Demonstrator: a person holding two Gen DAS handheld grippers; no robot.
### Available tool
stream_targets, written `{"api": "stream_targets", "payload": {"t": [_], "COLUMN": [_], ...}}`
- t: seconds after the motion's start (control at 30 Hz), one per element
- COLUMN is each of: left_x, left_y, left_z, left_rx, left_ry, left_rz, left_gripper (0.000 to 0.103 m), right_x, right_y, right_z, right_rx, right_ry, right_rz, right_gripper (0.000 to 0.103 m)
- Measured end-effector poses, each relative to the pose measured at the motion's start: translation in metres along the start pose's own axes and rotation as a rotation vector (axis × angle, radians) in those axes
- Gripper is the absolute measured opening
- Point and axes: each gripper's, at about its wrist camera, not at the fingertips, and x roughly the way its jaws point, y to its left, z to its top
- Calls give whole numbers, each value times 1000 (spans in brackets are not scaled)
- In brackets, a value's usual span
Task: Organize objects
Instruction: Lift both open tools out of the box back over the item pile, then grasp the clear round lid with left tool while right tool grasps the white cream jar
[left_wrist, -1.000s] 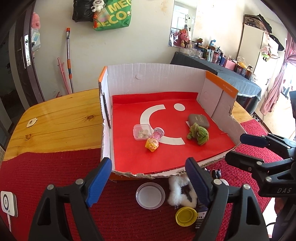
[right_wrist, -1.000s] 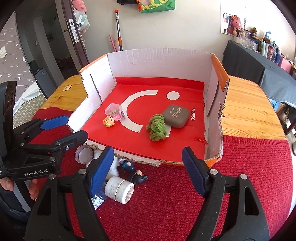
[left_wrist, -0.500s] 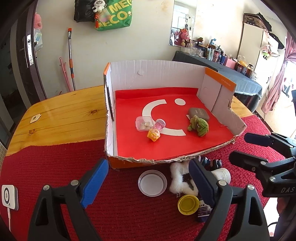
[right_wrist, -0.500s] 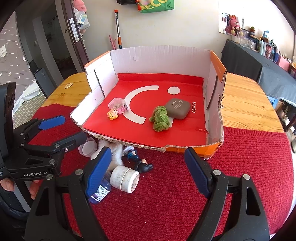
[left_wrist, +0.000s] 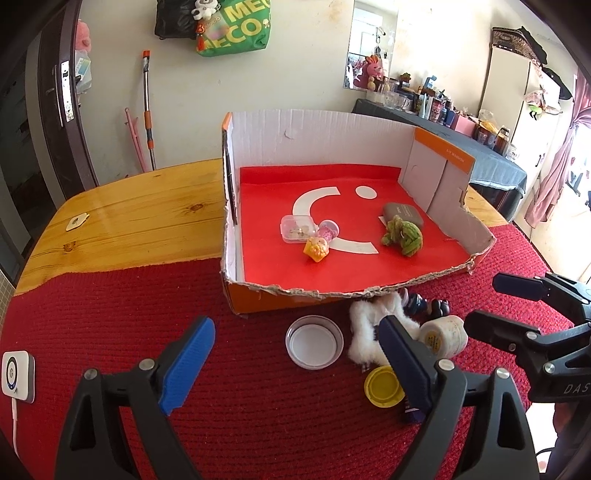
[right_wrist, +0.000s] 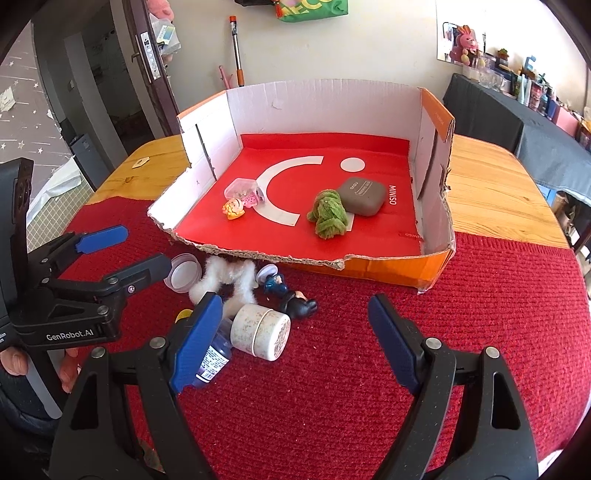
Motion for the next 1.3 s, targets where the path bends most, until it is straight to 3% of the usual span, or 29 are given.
{"api": "stream_targets", "payload": {"t": [0.77, 1.03, 1.3], "left_x": [6, 13, 19], "left_y": [8, 10, 10], "left_z": [-19, -22, -23], "left_rx": [-13, -9, 1], "left_ry": [31, 41, 53], "left_rz": [4, 8, 6], "left_gripper": [92, 91, 89], "right_x": [11, 15, 19], "right_y": [7, 8, 11], "right_z": [-20, -21, -20], "right_rx": [12, 18, 20], "right_ry": [29, 34, 36], "right_rz": [8, 9, 43], "right_gripper": [81, 65, 58]}}
